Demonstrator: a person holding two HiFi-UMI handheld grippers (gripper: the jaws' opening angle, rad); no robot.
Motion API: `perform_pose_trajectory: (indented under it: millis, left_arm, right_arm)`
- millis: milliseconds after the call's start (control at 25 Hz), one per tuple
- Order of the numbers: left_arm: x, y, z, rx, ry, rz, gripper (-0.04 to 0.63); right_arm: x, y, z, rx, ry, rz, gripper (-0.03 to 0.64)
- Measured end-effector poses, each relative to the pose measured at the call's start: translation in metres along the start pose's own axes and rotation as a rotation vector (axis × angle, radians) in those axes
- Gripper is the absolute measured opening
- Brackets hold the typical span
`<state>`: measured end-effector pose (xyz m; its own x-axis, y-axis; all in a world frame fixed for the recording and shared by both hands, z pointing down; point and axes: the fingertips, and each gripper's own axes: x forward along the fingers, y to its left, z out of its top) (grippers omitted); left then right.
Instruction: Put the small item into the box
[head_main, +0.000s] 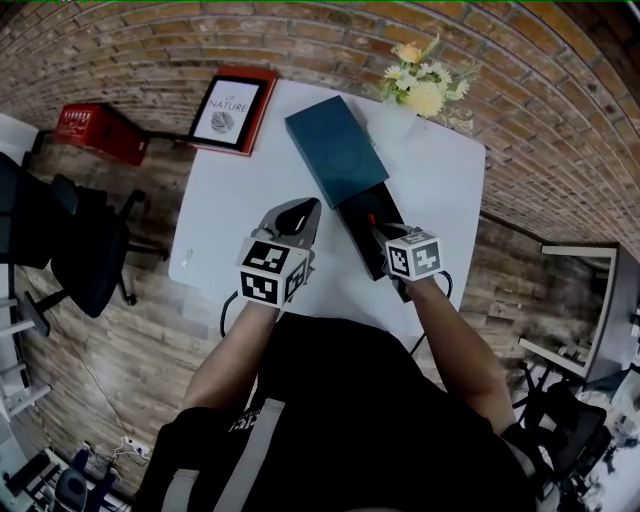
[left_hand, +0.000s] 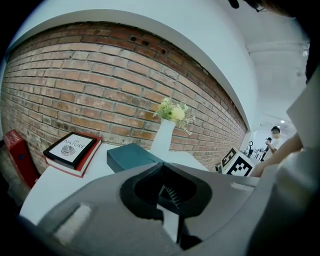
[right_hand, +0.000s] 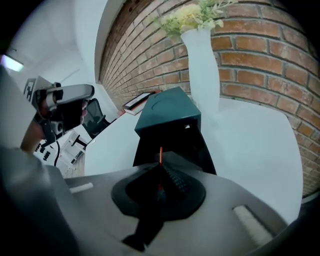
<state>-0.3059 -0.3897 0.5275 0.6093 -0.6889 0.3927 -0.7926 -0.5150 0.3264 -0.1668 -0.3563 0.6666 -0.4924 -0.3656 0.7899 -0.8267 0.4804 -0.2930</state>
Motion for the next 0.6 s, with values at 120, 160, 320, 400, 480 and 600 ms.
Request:
perform_pose_trajectory:
  millis: [120, 160, 320, 400, 480, 600]
  left_arm:
    - [0.001, 0.002, 0.002, 0.006, 0.001, -0.008, 0.008]
    - [0.001, 0.002, 0.003, 0.007, 0.002, -0.011, 0.008]
    - [0.0, 0.005, 0.001, 0.005, 0.008, -0.021, 0.008]
    - [0.0, 0.007, 0.0, 0.003, 0.009, -0.027, 0.008]
    - [-0.001, 0.008, 0.0, 0.001, 0.01, -0.032, 0.008]
    - [-0.003, 0.009, 0.002, 0.003, 0.009, -0.041, 0.008]
  right_arm:
    - [0.007, -0.003, -0.005, 0.006, 0.034, -0.02, 0.014]
    - [0.008, -0.004, -0.007, 0.006, 0.045, -0.029, 0.014]
    - [0.014, -0.004, -0.011, 0.001, 0.081, -0.051, 0.014]
    - [0.017, -0.005, -0.012, 0.004, 0.096, -0.06, 0.014]
    - [0.02, -0.006, -0.015, 0.007, 0.115, -0.065, 0.014]
    - [0.022, -0.005, -0.02, 0.002, 0.136, -0.063, 0.015]
